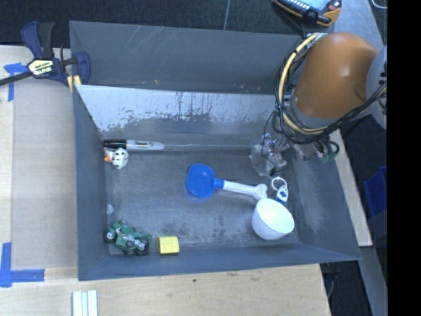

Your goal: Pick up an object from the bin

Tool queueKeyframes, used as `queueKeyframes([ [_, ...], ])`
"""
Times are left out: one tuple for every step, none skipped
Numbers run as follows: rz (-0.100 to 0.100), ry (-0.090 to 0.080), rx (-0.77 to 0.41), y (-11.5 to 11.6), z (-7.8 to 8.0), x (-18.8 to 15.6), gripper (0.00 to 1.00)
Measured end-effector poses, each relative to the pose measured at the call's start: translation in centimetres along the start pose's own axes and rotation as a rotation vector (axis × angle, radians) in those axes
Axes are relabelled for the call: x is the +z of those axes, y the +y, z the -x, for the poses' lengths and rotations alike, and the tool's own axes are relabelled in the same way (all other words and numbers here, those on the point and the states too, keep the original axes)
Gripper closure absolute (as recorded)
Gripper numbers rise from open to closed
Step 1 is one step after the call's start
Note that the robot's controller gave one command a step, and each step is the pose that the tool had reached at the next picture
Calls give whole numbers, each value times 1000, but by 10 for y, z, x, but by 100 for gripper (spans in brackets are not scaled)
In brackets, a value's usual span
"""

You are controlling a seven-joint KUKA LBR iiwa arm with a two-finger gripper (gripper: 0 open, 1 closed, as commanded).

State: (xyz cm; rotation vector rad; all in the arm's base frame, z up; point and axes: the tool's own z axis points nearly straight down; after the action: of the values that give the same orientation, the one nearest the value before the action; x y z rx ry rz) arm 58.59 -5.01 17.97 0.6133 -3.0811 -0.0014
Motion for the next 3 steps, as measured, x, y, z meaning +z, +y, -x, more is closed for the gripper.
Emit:
queueKeyframes([
  [0,0,0,0,0,0,0],
  [3,6,-345,-27,-91,66,0],
  [0,-1,-349,-26,-88,64,100],
])
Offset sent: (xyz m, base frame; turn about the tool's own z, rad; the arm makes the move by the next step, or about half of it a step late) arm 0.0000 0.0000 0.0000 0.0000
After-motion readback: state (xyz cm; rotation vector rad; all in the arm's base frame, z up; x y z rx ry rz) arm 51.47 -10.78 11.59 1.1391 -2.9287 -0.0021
